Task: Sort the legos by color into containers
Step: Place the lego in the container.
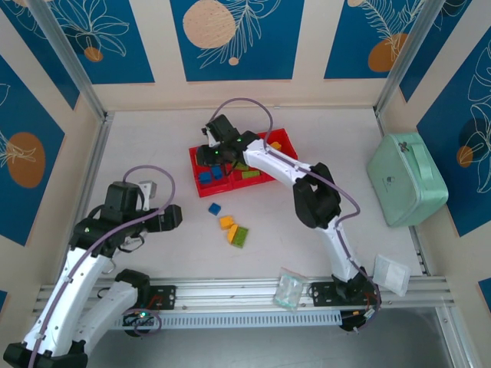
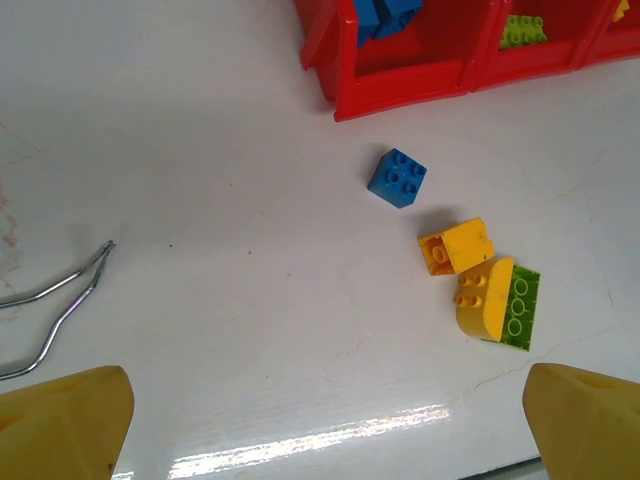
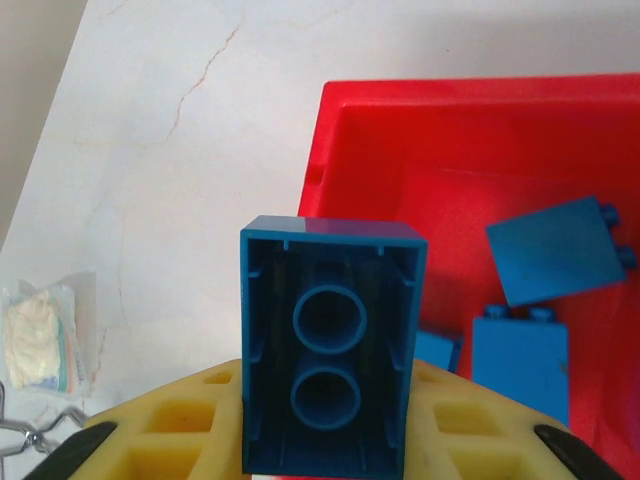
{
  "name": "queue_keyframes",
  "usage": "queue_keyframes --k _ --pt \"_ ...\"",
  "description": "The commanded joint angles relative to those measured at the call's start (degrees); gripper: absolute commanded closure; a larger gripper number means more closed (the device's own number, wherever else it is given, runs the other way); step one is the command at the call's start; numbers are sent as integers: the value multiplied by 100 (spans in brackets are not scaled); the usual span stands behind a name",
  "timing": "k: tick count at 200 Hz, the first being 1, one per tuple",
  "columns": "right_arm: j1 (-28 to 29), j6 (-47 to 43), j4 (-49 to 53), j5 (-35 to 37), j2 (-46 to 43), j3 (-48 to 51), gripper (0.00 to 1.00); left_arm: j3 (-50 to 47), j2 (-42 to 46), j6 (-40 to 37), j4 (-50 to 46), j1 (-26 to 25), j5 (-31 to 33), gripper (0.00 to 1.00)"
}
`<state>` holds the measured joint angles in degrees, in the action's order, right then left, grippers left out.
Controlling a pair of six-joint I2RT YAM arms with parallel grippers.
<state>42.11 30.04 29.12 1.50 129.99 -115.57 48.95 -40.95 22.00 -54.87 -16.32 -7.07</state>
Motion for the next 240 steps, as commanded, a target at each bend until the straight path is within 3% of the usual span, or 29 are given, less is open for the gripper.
queue_keyframes --k 1,34,63,99,127,144,202,240 --pt "-129 17 28 -642 279 -421 79 -26 47 -99 90 69 -194 1" --pt "-258 216 -60 -1117 587 -596 77 -43 274 -126 158 67 -232 0" --pt "-273 267 -43 -1292 673 -642 68 -128 691 -91 248 68 -244 0" --pt "-256 204 34 -1328 529 -573 46 -93 664 -90 197 67 -238 1" --pt "-240 152 292 -1403 328 -600 12 -61 763 -56 152 67 -129 0" --pt "-196 74 525 -1376 109 -600 5 -78 900 -33 179 67 -91 1" --pt "-111 -40 509 -528 -1688 912 1 -108 368 521 267 48 -431 1" --pt "-161 -29 134 89 -3138 2401 1 -731 -139 1122 1346 -139 -1050 1"
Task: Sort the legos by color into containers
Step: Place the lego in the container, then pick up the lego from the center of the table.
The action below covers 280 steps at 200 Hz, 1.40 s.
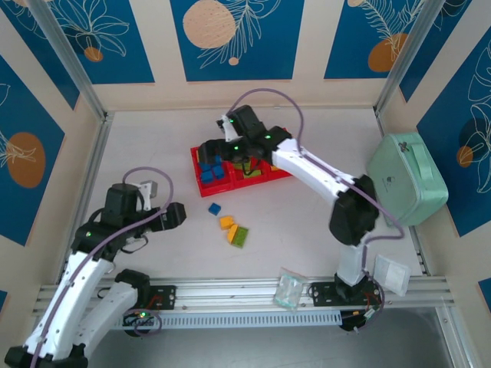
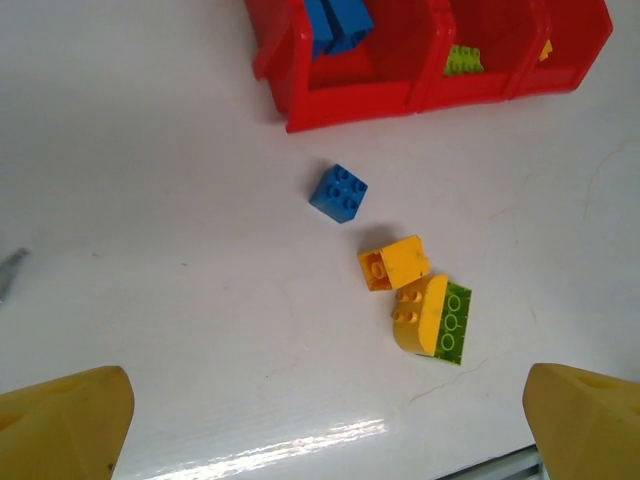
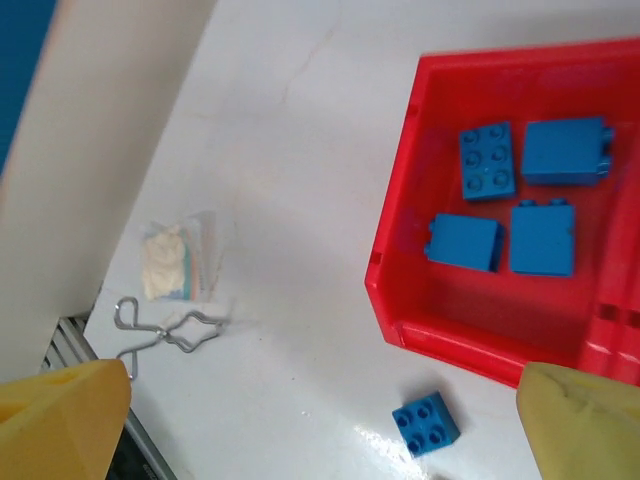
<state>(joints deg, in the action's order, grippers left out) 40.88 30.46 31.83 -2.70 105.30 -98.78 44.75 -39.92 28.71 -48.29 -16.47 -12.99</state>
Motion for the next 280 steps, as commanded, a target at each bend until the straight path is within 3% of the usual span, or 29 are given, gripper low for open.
queue_keyframes --k 1,58,89,166,246,280 --pt "-42 -68 -153 534 -712 769 1 -315 -269 451 711 -135 -445 1" --pt "-294 130 -70 1402 -2523 2924 1 546 -2584 146 935 -1069 782 5" --pt "-706 298 247 1611 -3544 3904 0 1291 -3761 -655 881 -1596 1657 9" --pt "-1905 894 144 1175 -5977 5708 0 1750 -5163 -1416 1444 -1710 1368 22" --pt "-2406 887 502 920 -6237 5917 0 2241 -6431 -1595 1349 -1789 1348 40" --pt "-2509 910 572 903 -6411 6024 0 2222 -6577 -1633 1419 -1805 1276 41"
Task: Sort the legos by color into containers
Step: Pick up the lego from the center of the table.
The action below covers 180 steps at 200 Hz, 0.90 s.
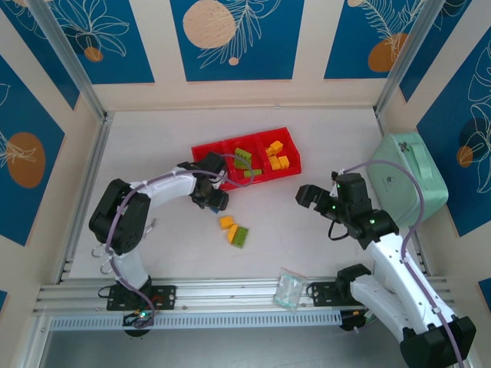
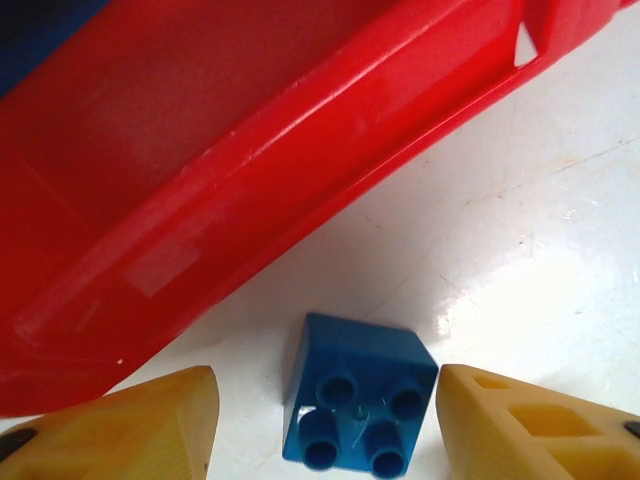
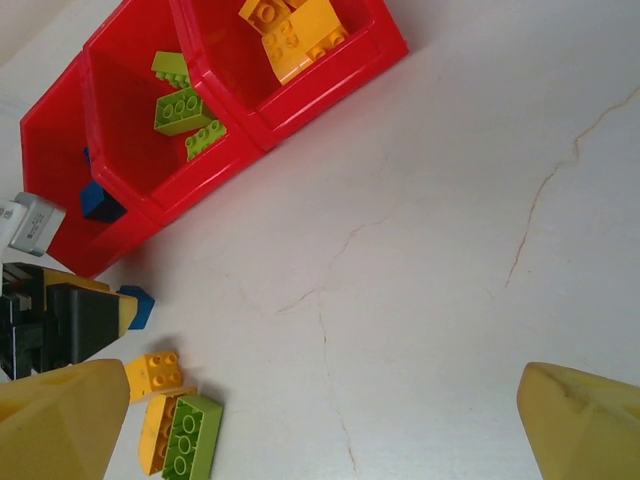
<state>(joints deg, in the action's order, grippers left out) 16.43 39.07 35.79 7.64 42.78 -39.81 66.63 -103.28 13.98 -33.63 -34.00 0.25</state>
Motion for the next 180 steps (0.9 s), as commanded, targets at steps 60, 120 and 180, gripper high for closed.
queue_keyframes --k 60,120,180 --pt "-140 144 84 -184 -124 225 0 -138 -255 -212 106 -133 -236 40" --pt "-140 198 24 -252 -35 235 0 -319 -166 -405 525 -278 -564 41" --pt "-139 217 49 -254 -60 255 0 -459 -71 -454 600 -368 -581 47"
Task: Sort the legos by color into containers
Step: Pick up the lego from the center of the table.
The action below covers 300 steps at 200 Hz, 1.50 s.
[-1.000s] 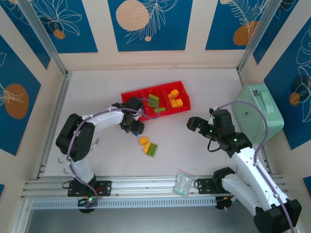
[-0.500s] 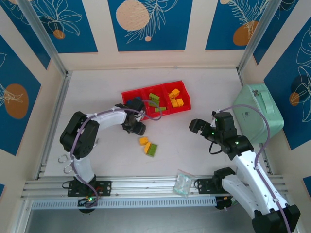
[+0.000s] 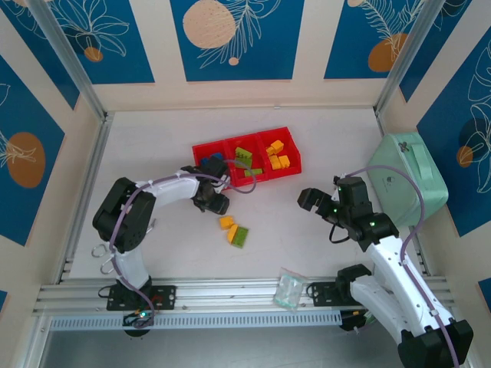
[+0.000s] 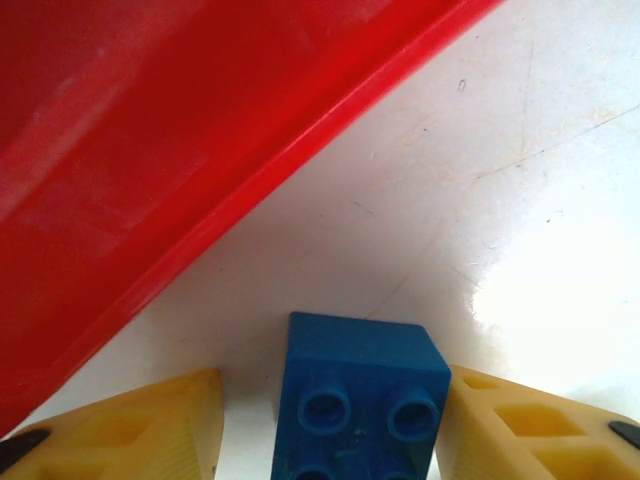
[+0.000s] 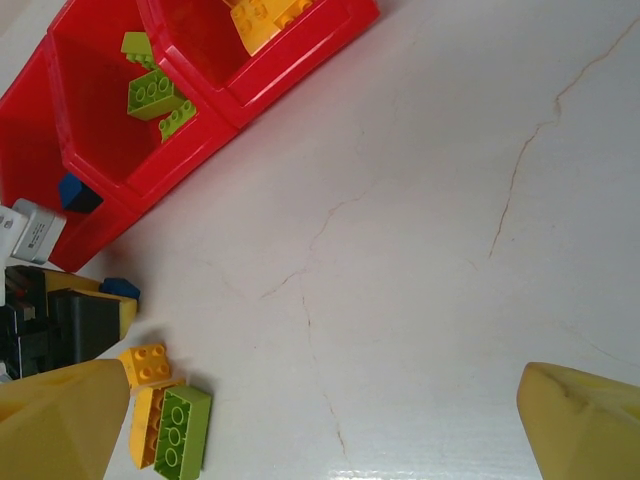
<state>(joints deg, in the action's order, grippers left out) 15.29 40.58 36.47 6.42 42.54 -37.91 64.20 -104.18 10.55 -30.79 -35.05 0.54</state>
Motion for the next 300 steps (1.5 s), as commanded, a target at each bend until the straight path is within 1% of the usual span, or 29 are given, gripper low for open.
queue_keyframes --k 1,26,52,79,114,138,152,165,174,196,211,243,262,284,300 --pt "-26 70 -18 -132 -40 65 0 -225 24 -108 322 -269 -608 47" --pt "-24 73 -43 -132 -36 104 0 -442 269 -39 375 -389 -570 47" --pt "-22 91 -86 -149 -21 116 0 -647 589 99 334 -561 -284 46" --pt "-24 125 -164 -173 8 152 0 -813 834 140 432 -652 -9 42" --pt "-23 135 -169 -242 35 135 0 -513 584 20 332 -652 225 40" --pt "-24 84 1 -187 -30 82 0 -167 291 8 72 -650 678 40" --pt "-24 61 77 -135 -100 80 0 6 177 129 -47 -641 954 40" --pt "-25 56 105 -92 -165 100 0 104 110 436 -102 -635 1214 42" --pt "-25 73 98 -78 -176 112 0 159 70 715 -82 -633 1240 43" --pt "-26 132 -23 -101 -161 170 0 142 -8 1380 169 -632 861 45" --pt "-20 130 -78 -148 -100 159 0 82 -68 1672 338 -644 700 47" --pt "-25 -10 -59 -99 41 32 0 -6 -223 1904 387 -645 728 53" --pt "-33 -33 -125 -87 128 10 0 -137 -252 2023 480 -644 755 54" --pt "-24 41 -298 -140 227 47 0 -266 -170 2187 545 -642 826 66" --pt "-26 82 -408 -197 328 70 0 -378 -33 2200 652 -640 861 70"
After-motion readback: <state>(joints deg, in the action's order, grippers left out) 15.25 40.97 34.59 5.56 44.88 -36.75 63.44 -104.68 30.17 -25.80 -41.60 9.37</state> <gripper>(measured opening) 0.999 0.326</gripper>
